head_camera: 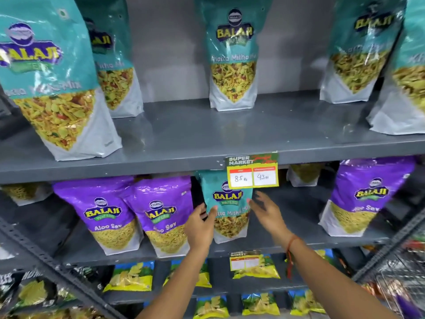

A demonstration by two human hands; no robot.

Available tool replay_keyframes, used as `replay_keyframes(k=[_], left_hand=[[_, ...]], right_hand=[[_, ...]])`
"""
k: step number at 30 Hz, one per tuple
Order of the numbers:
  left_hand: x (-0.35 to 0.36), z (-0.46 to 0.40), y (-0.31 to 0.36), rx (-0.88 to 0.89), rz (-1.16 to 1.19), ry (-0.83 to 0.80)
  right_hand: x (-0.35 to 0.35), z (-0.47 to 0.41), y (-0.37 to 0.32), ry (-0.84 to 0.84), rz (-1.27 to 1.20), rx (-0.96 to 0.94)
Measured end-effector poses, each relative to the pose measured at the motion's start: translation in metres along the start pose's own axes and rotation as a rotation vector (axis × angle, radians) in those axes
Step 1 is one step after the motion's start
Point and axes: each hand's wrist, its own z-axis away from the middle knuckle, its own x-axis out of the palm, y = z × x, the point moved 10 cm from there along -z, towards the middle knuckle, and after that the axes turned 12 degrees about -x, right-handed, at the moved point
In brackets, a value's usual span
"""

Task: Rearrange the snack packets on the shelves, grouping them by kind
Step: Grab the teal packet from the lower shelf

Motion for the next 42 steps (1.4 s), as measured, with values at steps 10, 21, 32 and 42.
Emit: replay_keyframes(k=[10,21,32,42], left_hand=[[-0.005,0.005,0.005,0.121,-0.074,0.18],[-0.035,0.088,-0.007,0.252,-0.046,0.029],[-0.134,0.157,0.128,0.594,0.267,0.097],[-0.174,0.112,0.307,0.82,0.379,0.204]], right_hand=[[-0.008,-0.013,0.009,0.052,0.113,-0.148],[-0.047,0.093,-0.028,0.069,0.181,-0.227],[-0.091,0.121,-0.204,0.143,0.036,-0.567],[-0.127,0.031,-0.371,0.289,-0.117,-0.818]])
